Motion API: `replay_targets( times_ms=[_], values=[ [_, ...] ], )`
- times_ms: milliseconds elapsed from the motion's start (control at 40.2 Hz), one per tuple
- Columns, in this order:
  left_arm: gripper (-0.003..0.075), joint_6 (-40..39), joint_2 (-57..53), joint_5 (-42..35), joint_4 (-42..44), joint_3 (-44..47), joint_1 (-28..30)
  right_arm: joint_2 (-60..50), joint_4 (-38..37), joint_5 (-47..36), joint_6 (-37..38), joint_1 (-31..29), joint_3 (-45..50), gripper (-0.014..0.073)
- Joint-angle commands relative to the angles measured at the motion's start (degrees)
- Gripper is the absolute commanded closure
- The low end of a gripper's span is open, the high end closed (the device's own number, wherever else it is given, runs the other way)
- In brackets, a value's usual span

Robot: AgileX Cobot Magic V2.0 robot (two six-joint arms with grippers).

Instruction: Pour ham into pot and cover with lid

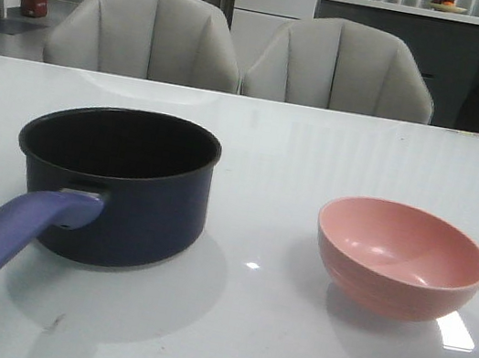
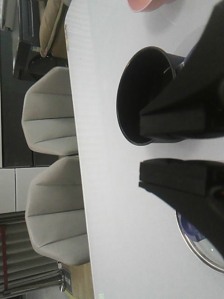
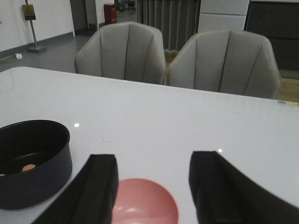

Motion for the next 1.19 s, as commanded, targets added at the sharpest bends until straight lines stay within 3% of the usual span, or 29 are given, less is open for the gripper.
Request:
replay_targets(
  times_ms=[0,75,174,348,423,621,671,895,1044,1168],
  values=[
    [0.0526,-0.17,0.82,-4.75,-0.74,-1.52,-0.42,-2.34,0.44,-5.83,-0.62,0.21,0.70,0.0161],
    [0.0526,-0.17,0.82,-4.75,-0.74,-1.52,-0.42,-3.00,0.44,-5.89,-0.62,0.21,1.35,0.0259],
    [0.0526,-0.17,0.82,-4.75,-0.74,-1.52,-0.42,-2.99,0.44,-5.53,-0.62,0.21,1.34,0.0476],
    [0.0510,-0.17,0.82,-4.75,-0.74,-1.52,-0.42,-2.99,0.44,-5.38,-0.62,0.21,1.34,0.0442],
    [0.0460,-0.17,0.94,-4.87,-0.74,-1.52,-0.42,-2.99,0.44,-5.38,-0.62,0.21,1.34,0.0442],
    [0.0136,-0.17,5.65,-4.31,-0.74,-3.20,-0.42,-2.99,0.44,-5.38,-0.62,0.21,1.34,0.0442],
    [0.0085,-0.33,7.70,-4.31,-0.74,-4.04,-0.42,-2.99,0.44,-5.33,-0.62,0.21,1.34,0.0442],
    [0.0069,-8.04,21.02,-0.99,1.30,-10.13,1.97,-2.99,0.44,-5.33,-0.62,0.21,1.34,0.0442],
    [0.0069,-14.19,32.94,6.94,2.95,-17.54,7.56,-2.99,0.44,-5.33,-0.62,0.21,1.34,0.0442],
    [0.0069,-14.77,43.72,15.35,2.69,-24.29,12.65,-2.99,0.44,-5.33,-0.62,0.21,1.34,0.0442]
  ],
)
